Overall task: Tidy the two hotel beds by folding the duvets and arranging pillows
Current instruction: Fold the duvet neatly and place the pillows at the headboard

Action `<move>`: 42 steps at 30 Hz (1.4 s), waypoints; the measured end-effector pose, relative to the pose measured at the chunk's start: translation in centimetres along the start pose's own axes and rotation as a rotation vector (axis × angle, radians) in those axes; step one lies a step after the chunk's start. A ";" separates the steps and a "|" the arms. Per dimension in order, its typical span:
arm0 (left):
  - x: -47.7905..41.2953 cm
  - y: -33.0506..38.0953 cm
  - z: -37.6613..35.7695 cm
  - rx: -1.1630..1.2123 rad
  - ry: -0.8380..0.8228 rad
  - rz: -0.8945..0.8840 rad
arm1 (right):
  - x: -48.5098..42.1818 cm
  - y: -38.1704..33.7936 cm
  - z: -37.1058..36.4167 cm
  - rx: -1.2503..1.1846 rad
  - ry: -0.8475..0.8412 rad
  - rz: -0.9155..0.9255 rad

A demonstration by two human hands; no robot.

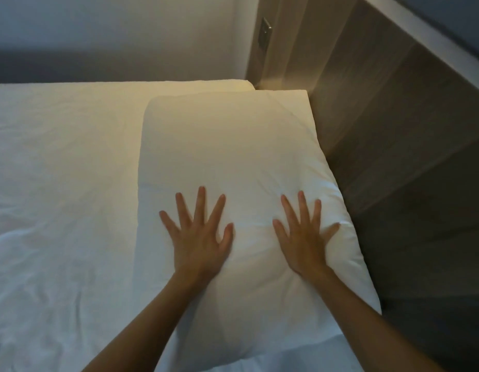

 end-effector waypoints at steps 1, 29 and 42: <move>0.1 -0.3 -0.2 -0.006 -0.006 -0.012 | -0.1 -0.2 0.0 -0.004 0.005 0.001; -11.0 -0.9 -2.4 -0.045 0.186 -0.012 | -29.2 0.5 -2.1 -0.232 -0.090 -0.235; -9.3 -1.7 -2.7 -0.045 0.030 0.048 | -20.7 -1.0 -0.5 -0.249 -0.155 -0.075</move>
Point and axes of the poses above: each hand's wrist, its own x-axis away from the middle knuckle, its own z-axis out of the back of the hand, y = z × x, the point moved 10 cm from there along -x, towards the middle knuckle, and after that the axes turned 5 degrees about x, right-handed, at the moved point
